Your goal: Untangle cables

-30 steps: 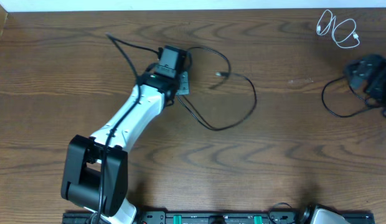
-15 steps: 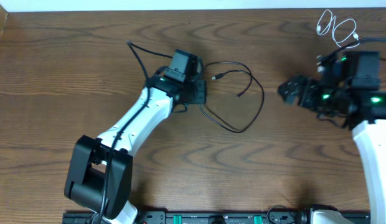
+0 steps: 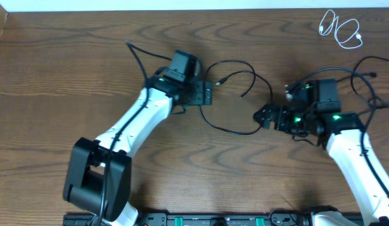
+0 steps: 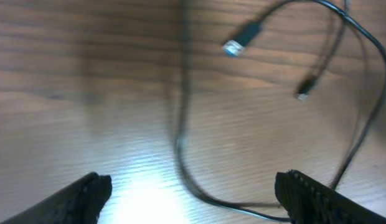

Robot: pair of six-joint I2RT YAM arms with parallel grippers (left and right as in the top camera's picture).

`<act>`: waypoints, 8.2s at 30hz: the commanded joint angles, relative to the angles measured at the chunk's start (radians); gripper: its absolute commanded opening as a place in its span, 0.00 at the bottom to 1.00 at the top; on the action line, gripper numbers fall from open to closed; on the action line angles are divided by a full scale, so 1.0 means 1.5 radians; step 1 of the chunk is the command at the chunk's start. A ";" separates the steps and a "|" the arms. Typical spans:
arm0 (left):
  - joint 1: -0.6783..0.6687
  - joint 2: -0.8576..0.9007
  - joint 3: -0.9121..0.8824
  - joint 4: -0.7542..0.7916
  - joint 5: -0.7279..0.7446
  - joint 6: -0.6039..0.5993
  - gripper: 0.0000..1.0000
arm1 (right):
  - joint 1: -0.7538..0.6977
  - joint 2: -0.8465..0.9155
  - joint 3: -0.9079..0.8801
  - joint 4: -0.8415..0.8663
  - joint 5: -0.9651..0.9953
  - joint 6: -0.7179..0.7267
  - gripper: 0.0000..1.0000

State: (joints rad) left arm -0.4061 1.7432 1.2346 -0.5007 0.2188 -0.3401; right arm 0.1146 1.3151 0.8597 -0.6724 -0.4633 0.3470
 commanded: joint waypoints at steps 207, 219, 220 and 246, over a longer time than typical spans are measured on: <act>0.206 -0.421 0.007 -0.329 -0.032 0.021 0.92 | -0.007 0.729 0.663 0.577 0.336 -0.307 0.01; 0.206 -0.421 0.007 -0.329 -0.032 0.021 0.92 | 0.017 0.729 0.785 0.412 0.290 -0.329 0.01; 0.206 -0.421 0.007 -0.329 -0.032 0.021 0.92 | 0.015 0.729 0.782 0.376 0.272 -0.330 0.01; 0.206 -0.421 0.007 -0.329 -0.032 0.021 0.92 | 0.011 0.583 0.781 -0.097 0.438 -0.408 0.18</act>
State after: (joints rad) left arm -0.1005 1.1107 1.2350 -0.9916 0.1776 -0.3172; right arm 0.1322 2.2997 2.0258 -0.8104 0.1520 -0.2474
